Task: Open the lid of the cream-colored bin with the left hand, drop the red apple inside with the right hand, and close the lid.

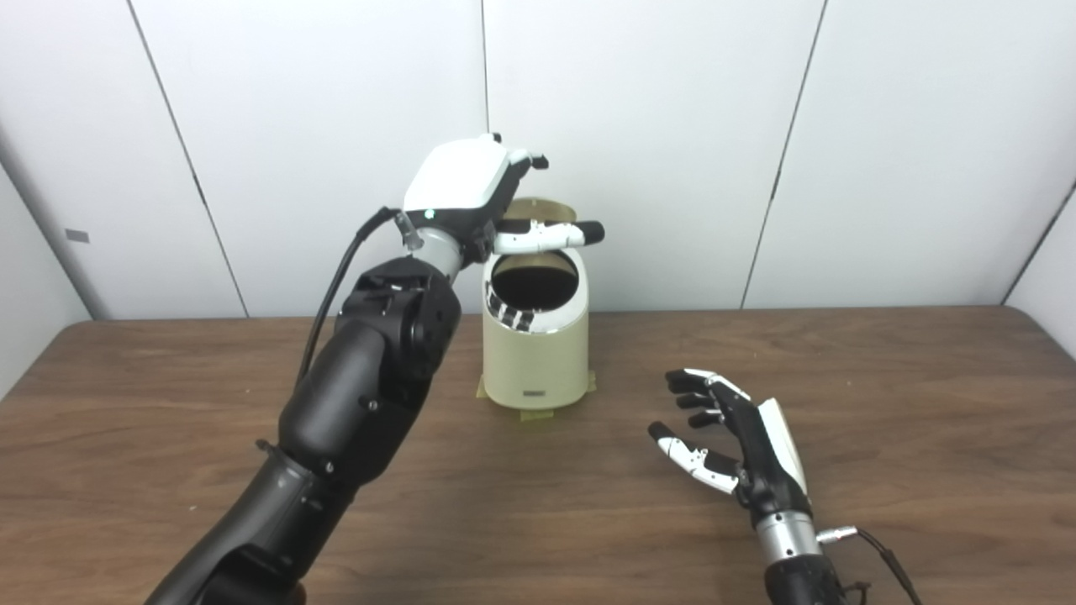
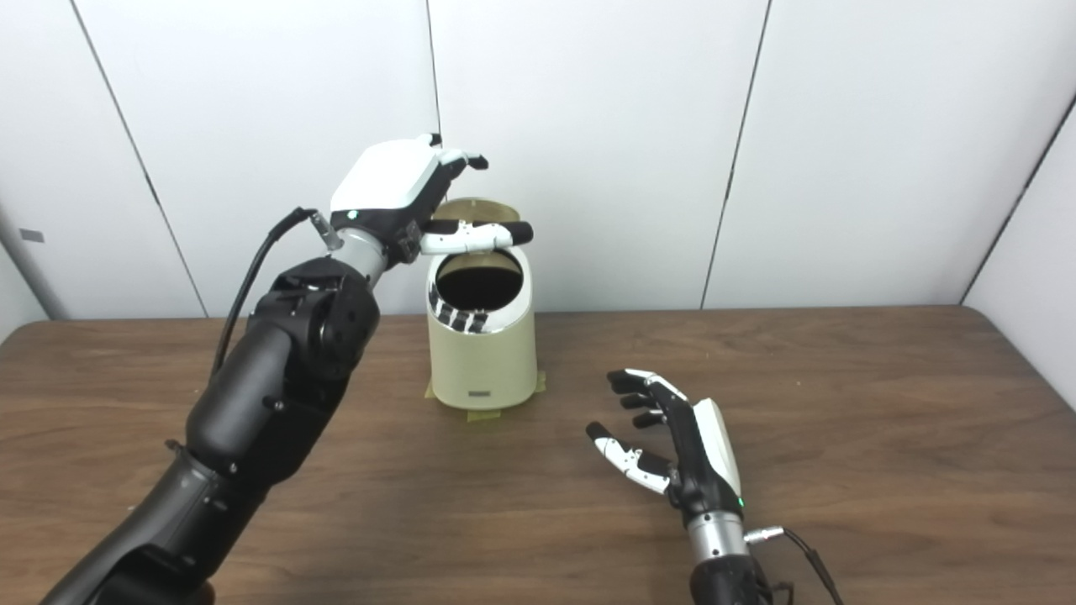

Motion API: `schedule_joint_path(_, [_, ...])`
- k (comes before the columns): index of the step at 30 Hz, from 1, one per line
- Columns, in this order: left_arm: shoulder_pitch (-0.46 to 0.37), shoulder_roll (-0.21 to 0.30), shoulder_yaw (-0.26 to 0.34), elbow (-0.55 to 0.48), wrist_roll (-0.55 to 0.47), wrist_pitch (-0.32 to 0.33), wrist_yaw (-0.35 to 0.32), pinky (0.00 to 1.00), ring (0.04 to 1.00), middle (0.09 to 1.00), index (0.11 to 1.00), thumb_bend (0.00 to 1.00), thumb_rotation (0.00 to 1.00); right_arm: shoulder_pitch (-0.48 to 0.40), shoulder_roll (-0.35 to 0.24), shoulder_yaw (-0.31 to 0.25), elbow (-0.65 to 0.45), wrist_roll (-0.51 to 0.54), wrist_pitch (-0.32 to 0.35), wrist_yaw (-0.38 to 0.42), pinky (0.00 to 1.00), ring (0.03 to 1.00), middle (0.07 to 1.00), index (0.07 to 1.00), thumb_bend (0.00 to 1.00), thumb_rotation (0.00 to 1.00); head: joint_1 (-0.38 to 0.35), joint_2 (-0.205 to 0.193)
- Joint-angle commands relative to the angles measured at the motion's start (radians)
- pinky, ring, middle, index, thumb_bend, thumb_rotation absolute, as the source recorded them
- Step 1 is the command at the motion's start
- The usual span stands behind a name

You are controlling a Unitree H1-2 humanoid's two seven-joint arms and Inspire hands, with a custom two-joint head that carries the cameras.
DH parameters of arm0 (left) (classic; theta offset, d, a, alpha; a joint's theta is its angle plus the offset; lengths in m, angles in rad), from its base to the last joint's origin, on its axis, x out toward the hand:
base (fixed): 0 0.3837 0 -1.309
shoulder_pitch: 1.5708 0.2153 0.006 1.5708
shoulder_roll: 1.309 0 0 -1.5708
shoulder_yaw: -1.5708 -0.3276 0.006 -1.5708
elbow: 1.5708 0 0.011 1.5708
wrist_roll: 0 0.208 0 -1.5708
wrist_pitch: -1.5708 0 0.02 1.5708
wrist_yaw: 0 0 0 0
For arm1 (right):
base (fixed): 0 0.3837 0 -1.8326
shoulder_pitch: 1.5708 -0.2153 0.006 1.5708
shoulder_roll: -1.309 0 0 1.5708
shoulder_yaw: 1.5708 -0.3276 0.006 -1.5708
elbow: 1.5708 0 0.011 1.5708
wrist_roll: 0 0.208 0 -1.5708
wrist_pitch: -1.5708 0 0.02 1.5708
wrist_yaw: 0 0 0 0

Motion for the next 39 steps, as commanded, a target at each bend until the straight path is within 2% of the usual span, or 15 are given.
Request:
schedule_joint_path(1, [-0.031, 0.01, -0.001, -0.039, -0.006, -0.034, 0.019, 1.0, 1.0, 0.897, 0.866, 0.95, 1.0, -0.021, 0.013, 0.005, 0.001, -0.011, -0.012, -0.016, 0.6, 0.699, 0.722, 0.712, 0.23, 0.24, 0.0, 0.0])
schedule_joint_path(6, [0.019, 0.0, -0.011, -0.084, -0.037, -0.086, 0.033, 1.0, 0.998, 0.885, 0.863, 0.9, 1.0, -0.018, 0.014, 0.007, -0.009, -0.013, -0.001, -0.011, 0.59, 0.689, 0.723, 0.715, 0.23, 0.21, -0.004, 0.002])
schedule_joint_path(9, [0.046, -0.011, -0.015, -0.104, -0.043, -0.101, 0.035, 1.0, 0.992, 0.878, 0.859, 0.9, 1.0, -0.015, 0.015, 0.007, -0.012, -0.011, -0.002, -0.012, 0.58, 0.686, 0.721, 0.715, 0.23, 0.21, -0.004, 0.004])
schedule_joint_path(15, [0.08, -0.021, -0.022, -0.121, -0.036, -0.092, 0.01, 1.0, 0.986, 0.878, 0.857, 0.9, 1.0, -0.011, 0.015, 0.009, -0.02, -0.017, 0.008, -0.012, 0.59, 0.688, 0.722, 0.715, 0.23, 0.22, -0.006, 0.008])
schedule_joint_path(21, [0.127, -0.017, -0.026, -0.162, -0.035, -0.085, -0.03, 1.0, 0.988, 0.881, 0.861, 0.85, 1.0, -0.008, 0.011, 0.01, -0.036, -0.014, 0.026, -0.001, 0.58, 0.684, 0.72, 0.718, 0.24, 0.21, -0.007, 0.015])
schedule_joint_path(25, [0.155, -0.02, -0.023, -0.184, -0.031, -0.075, -0.047, 1.0, 0.989, 0.883, 0.868, 0.87, 1.0, -0.008, 0.009, 0.008, -0.039, -0.009, 0.029, 0.003, 0.57, 0.676, 0.72, 0.718, 0.24, 0.23, -0.01, 0.019])
schedule_joint_path(35, [0.214, -0.027, -0.011, -0.184, -0.066, -0.068, -0.058, 1.0, 0.989, 0.9, 0.886, 0.88, 1.0, -0.005, 0.004, 0.012, -0.054, -0.027, 0.056, 0.004, 0.58, 0.679, 0.712, 0.718, 0.25, 0.32, -0.009, 0.03])
schedule_joint_path(39, [0.229, -0.026, -0.01, -0.178, -0.081, -0.074, -0.057, 1.0, 0.987, 0.91, 0.906, 0.86, 1.0, -0.005, 0.006, 0.011, -0.058, -0.023, 0.064, 0.009, 0.58, 0.681, 0.716, 0.721, 0.25, 0.3, -0.011, 0.031])
